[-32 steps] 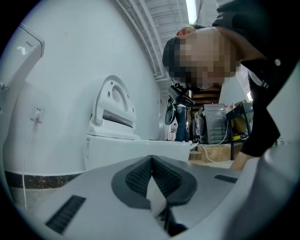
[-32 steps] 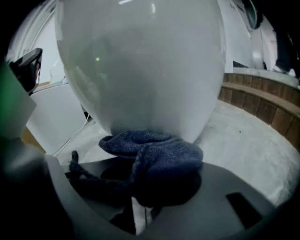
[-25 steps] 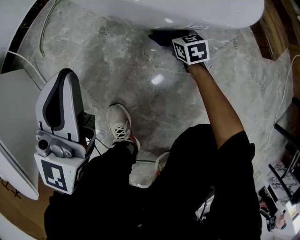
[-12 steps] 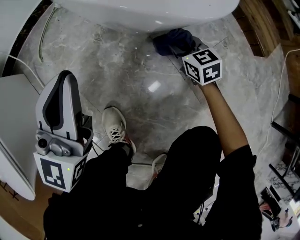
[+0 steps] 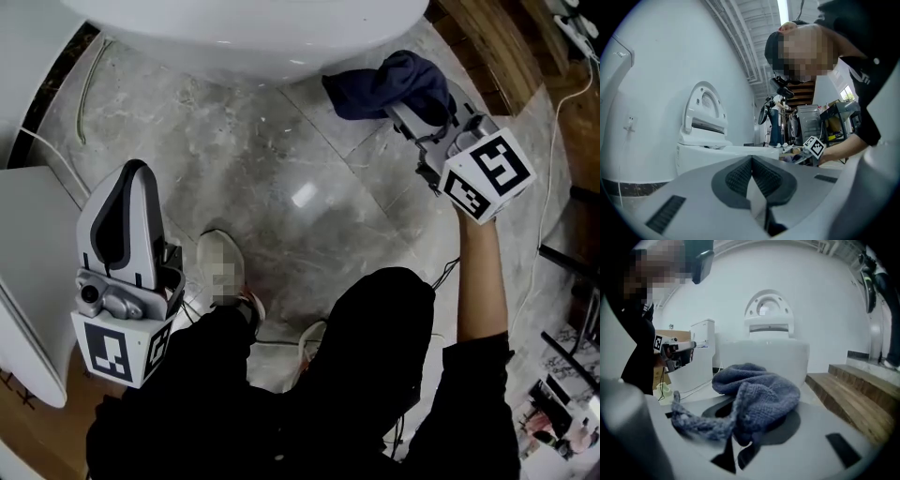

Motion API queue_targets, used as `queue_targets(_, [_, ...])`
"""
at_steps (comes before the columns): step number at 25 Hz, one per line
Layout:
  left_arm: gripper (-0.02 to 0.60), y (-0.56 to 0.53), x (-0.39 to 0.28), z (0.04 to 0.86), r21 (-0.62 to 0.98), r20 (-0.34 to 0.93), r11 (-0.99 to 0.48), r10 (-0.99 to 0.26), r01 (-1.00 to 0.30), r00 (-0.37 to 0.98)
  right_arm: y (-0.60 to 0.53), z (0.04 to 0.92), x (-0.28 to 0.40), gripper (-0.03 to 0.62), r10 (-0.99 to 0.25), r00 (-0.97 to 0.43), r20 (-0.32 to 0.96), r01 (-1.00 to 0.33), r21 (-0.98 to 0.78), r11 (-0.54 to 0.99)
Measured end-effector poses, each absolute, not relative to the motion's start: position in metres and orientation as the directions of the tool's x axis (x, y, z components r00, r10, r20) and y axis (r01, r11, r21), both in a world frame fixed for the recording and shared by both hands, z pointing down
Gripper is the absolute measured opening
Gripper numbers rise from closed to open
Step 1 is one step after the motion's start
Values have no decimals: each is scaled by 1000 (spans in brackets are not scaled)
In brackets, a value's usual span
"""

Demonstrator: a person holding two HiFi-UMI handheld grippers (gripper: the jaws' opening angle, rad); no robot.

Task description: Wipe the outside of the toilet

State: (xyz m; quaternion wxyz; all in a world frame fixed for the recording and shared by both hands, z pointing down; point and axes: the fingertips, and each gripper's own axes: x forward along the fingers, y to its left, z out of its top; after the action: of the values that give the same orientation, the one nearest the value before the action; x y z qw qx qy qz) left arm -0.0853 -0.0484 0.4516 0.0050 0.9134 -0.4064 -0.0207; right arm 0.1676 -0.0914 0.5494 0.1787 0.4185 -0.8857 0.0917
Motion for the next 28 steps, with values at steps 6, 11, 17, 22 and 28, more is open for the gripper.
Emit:
queue_targets(6, [10, -44, -83, 456, 21, -33, -677, -736, -736, 676, -93, 498, 171, 104, -702, -608, 370, -749, 27, 662])
queue_targets(11, [10, -45, -82, 451, 21, -36, -676, -736, -736, 676, -105, 484, 170, 104, -737, -594, 324, -772, 30, 635])
queue_targets(17, [10, -44, -85, 456, 30, -35, -673, -739, -739, 672, -106, 492, 164, 104, -728, -596, 338, -762, 47, 645])
queue_targets(22, [10, -51, -83, 455, 36, -32, -677, -736, -735, 676, -110, 497, 163, 104, -720, -585, 374, -753, 81, 654])
queue_targets(28, [11, -51, -82, 459, 38, -22, -685, -728, -727, 685, -113, 516, 162, 103, -715, -567, 409, -757, 83, 648])
